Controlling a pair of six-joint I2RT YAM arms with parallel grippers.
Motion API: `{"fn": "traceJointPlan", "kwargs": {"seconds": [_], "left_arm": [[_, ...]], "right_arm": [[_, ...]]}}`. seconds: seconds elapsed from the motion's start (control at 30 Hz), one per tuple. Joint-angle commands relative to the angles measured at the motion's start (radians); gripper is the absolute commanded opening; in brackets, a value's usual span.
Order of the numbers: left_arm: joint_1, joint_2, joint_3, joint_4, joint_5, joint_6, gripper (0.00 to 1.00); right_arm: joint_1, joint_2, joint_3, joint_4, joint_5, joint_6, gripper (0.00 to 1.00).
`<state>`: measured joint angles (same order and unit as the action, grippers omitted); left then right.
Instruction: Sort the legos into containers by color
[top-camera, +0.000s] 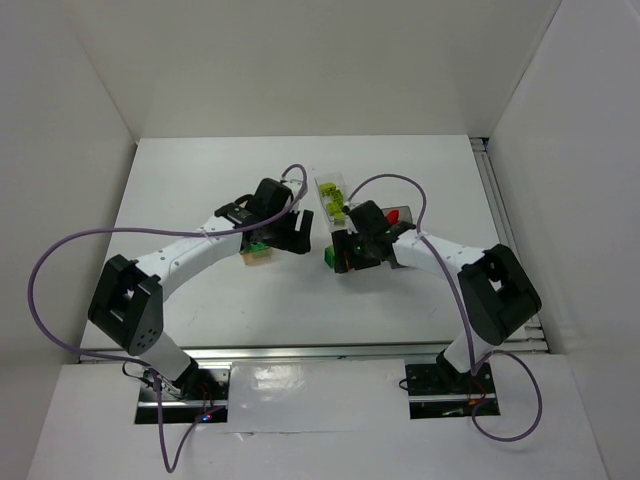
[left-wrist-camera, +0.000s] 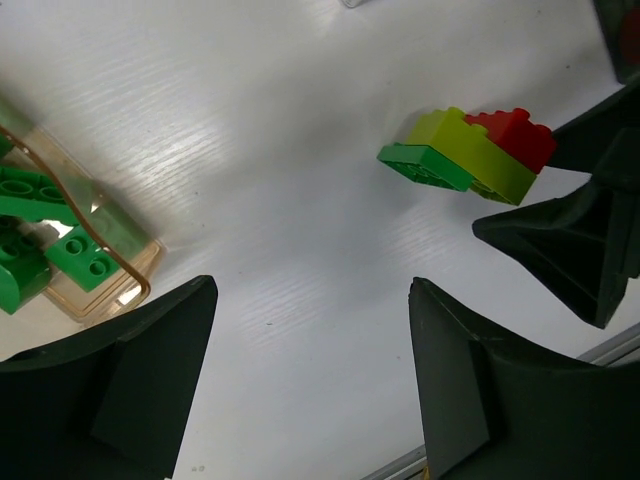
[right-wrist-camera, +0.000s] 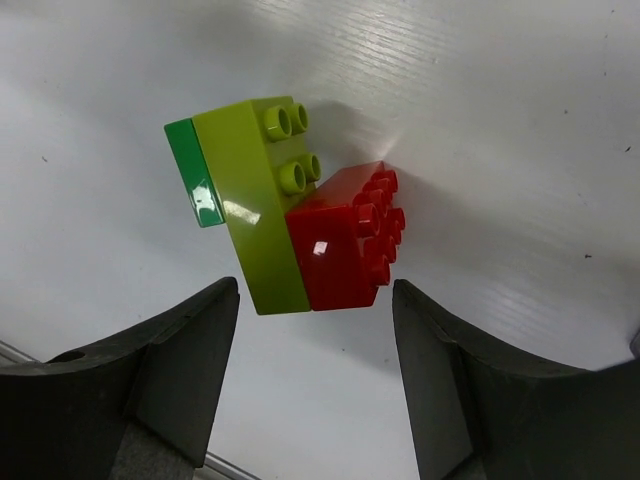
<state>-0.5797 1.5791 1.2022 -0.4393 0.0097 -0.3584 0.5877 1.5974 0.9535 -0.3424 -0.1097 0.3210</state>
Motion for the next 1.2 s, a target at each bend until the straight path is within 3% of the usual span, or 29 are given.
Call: {"fn": "traceJointPlan", "kwargs": {"seconds": [0.0,0.1,0.47,0.6,0.77,0.93,1.03,1.17], "left_arm": [[0.001,-0.022,-0.018,0.045,0.061,0.045,0.85],[0.001,-0.022,-0.027,0.045,0.072,0.055,0.85],[0.001,-0.042,-0.018,0.036,0.092,0.055,0.85],[0.001,-0.042,-0.038,0.036,0.128,0.084,0.85],[-0.008,-0.033,-0.038,0.048,0.186,0.104,0.85],[-0.034,-0.039,-0.058,0.112,0.318,0.133,0.84],[-0.087,-0.088,-0.085,0.145,0.319,0.154,0.87],[-0.134,-0.110,-0.095,0.159,0.248,0.176,0.91]], "right_arm": [[0.017,0.004,0.024,0.051,0.062,-0.011,0.70],[0.027,0.004,0.062,0.008,0.125,-0.048,0.82],[0.037,0.055,0.105,0.012,0.166,-0.194,0.74],[0.037,0.064,0.105,0.062,0.117,-0.203,0.64],[0.037,0.059,0.105,0.062,0.082,-0.194,0.32],[0.005,-0.081,0.083,0.013,-0.072,-0.183,0.26],[-0.051,-0.163,0.053,-0.006,-0.299,-0.171,0.26],[-0.063,-0.206,0.028,-0.026,-0.458,-0.137,0.26]]}}
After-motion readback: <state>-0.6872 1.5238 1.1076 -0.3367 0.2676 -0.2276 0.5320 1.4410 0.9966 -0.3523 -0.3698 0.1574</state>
